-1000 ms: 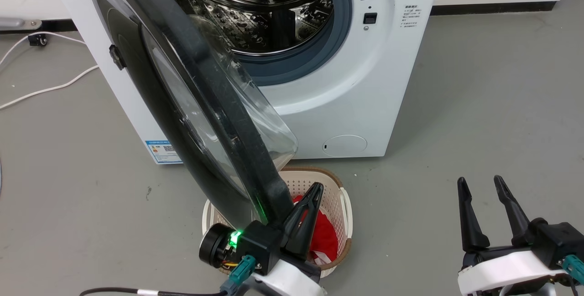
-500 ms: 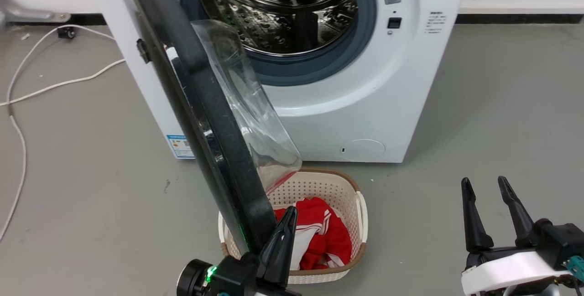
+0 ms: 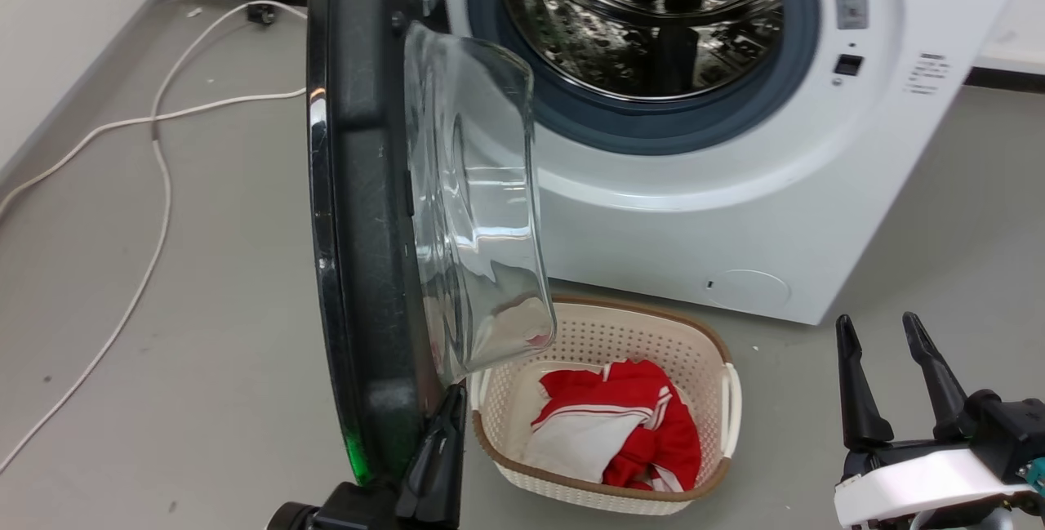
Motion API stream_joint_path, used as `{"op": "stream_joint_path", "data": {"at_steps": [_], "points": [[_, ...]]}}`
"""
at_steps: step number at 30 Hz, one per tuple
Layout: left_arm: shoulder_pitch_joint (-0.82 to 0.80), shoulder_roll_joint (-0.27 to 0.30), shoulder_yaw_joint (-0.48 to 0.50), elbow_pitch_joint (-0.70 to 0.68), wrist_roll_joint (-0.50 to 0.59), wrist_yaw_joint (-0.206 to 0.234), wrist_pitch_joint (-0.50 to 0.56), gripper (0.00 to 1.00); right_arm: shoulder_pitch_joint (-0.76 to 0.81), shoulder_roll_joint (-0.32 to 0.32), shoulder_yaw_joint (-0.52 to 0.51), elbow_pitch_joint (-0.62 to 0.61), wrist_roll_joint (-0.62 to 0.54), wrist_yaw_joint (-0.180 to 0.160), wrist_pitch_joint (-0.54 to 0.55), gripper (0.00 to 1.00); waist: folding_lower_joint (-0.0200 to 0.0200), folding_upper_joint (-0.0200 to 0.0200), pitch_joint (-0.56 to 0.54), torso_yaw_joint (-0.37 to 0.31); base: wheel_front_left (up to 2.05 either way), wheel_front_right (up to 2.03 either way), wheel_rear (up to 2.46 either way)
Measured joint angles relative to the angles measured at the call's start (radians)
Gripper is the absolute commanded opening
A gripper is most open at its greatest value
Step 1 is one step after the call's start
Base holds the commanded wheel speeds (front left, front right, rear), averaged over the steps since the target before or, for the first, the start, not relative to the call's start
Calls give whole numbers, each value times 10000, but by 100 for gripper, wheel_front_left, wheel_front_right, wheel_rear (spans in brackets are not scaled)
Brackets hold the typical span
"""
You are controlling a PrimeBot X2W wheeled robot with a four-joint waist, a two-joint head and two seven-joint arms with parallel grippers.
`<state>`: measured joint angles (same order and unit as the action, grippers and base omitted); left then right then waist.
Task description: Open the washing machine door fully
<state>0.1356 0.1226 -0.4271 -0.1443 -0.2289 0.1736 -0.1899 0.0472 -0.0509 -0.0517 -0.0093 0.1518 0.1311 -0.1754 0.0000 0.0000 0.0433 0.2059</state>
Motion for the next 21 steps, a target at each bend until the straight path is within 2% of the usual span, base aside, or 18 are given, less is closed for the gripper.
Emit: {"op": "stream_joint_path", "data": {"at_steps": [9, 16, 21], "points": [[-11, 180, 1181, 293, -813, 171, -351, 0, -6, 0, 6, -221, -46, 0, 226, 100, 0, 0, 133, 914, 0, 0, 0], [-615, 633, 2378, 1055, -1356, 151, -506, 0, -33, 0, -6, -499, -217, 0, 414, 100, 0, 0, 382, 1023, 0, 0, 0], [-1207, 1099, 3060, 1710, -1850, -163, -522, 0, -83, 0, -44, -627, -299, 0, 539, 100, 0, 0, 591, 1012, 0, 0, 0]]}}
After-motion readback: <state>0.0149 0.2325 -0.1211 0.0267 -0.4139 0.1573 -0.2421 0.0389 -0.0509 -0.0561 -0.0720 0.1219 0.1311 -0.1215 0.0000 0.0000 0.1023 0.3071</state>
